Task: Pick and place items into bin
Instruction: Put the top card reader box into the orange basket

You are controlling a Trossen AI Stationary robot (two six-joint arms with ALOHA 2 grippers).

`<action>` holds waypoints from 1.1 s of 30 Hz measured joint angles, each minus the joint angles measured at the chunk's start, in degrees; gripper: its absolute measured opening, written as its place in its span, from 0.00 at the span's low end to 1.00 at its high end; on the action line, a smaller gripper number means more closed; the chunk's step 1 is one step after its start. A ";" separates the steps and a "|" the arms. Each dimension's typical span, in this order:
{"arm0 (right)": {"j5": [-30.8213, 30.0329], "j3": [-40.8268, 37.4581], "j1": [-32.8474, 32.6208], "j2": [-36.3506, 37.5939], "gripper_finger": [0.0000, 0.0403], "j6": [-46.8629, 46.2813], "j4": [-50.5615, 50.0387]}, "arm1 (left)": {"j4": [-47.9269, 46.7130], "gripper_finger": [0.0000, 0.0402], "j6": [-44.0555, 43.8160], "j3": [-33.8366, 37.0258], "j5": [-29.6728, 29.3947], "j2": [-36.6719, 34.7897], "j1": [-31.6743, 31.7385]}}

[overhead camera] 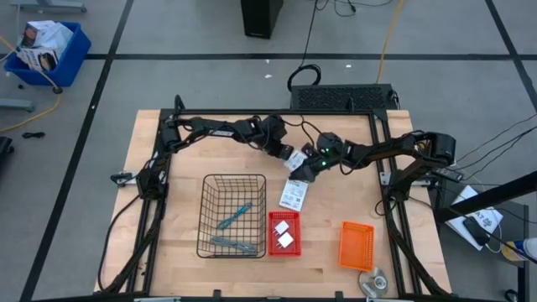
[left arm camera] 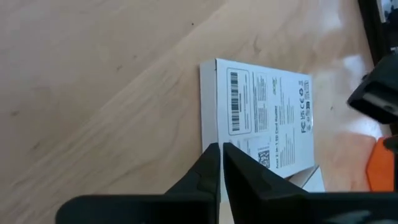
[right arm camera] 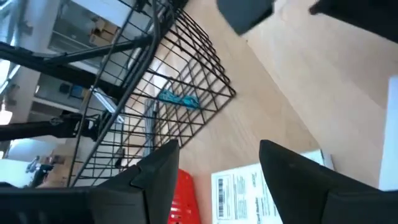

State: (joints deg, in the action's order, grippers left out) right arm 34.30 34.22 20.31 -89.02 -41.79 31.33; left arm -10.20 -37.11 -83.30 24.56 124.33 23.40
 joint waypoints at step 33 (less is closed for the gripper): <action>-23.48 0.00 1.52 13.12 0.39 -1.41 -44.75 | 5.15 0.01 4.42 -0.68 2.45 -1.61 -3.09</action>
State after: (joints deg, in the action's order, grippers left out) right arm 10.82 34.22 21.83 -75.90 -43.20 -13.42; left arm -5.05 -32.69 -83.97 27.01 122.73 20.30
